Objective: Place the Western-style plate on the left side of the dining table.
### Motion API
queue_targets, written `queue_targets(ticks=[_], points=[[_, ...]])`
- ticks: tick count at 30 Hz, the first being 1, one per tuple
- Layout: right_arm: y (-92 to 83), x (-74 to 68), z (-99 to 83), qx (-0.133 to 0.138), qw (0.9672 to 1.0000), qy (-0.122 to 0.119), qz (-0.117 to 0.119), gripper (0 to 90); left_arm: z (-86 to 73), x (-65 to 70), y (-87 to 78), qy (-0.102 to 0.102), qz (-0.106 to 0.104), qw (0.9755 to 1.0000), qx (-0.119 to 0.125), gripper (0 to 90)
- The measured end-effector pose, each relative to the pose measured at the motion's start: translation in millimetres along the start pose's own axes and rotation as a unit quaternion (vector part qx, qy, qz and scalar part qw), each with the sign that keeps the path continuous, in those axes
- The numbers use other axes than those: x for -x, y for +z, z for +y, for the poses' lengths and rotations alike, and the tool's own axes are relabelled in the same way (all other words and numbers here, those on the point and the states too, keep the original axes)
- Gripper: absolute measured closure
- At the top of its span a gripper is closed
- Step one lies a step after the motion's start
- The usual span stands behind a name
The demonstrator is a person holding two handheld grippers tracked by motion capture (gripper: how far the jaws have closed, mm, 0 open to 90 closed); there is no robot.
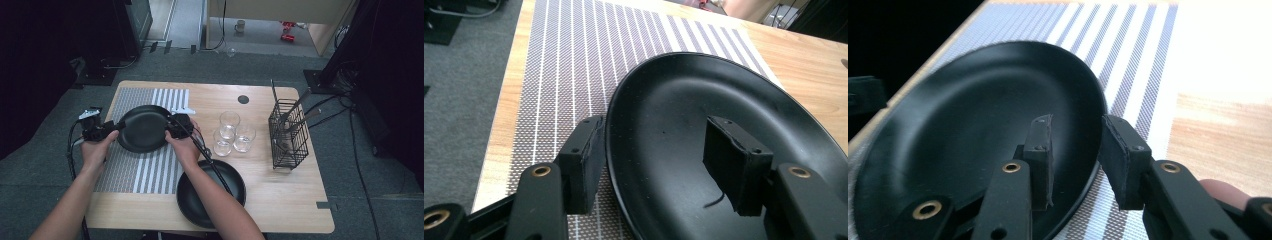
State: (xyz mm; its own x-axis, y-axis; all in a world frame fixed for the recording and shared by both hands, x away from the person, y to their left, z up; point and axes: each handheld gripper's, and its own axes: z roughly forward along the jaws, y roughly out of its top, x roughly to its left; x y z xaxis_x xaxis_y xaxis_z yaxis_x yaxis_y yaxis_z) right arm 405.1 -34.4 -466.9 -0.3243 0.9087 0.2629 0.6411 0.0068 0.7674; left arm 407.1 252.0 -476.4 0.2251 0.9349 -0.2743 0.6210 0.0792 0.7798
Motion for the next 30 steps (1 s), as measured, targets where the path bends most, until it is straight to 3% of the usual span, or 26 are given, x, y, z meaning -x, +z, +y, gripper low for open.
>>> queue_targets(ticks=[6,14,16,17,27,30], points=[[-14.5,-8.0,-3.3,0.027,0.9991,-0.034,0.004,66.7,-2.0,11.9,-5.8,0.009,-0.009,0.9999,0.006,40.6],[-36.8,-16.4,-5.6,0.048,0.9975,-0.037,0.036,60.3,-3.5,30.3,-14.6,0.023,-0.018,0.9996,0.002,30.8],[-43.0,-18.7,-7.2,0.055,0.9970,-0.038,0.041,52.4,-2.3,33.8,-18.8,0.025,-0.023,0.9994,0.006,29.4],[-49.5,-21.4,-8.8,0.056,0.9969,-0.036,0.043,43.4,-1.2,35.2,-21.7,0.027,-0.026,0.9993,0.008,28.9],[-78.6,-22.9,-16.9,0.050,0.9977,-0.038,0.026,16.8,1.0,48.3,-45.4,0.035,-0.040,0.9983,0.023,21.6],[-87.7,-22.0,-18.9,0.044,0.9972,-0.057,0.019,9.9,-1.0,52.5,-49.0,0.039,-0.051,0.9978,0.016,18.2]])
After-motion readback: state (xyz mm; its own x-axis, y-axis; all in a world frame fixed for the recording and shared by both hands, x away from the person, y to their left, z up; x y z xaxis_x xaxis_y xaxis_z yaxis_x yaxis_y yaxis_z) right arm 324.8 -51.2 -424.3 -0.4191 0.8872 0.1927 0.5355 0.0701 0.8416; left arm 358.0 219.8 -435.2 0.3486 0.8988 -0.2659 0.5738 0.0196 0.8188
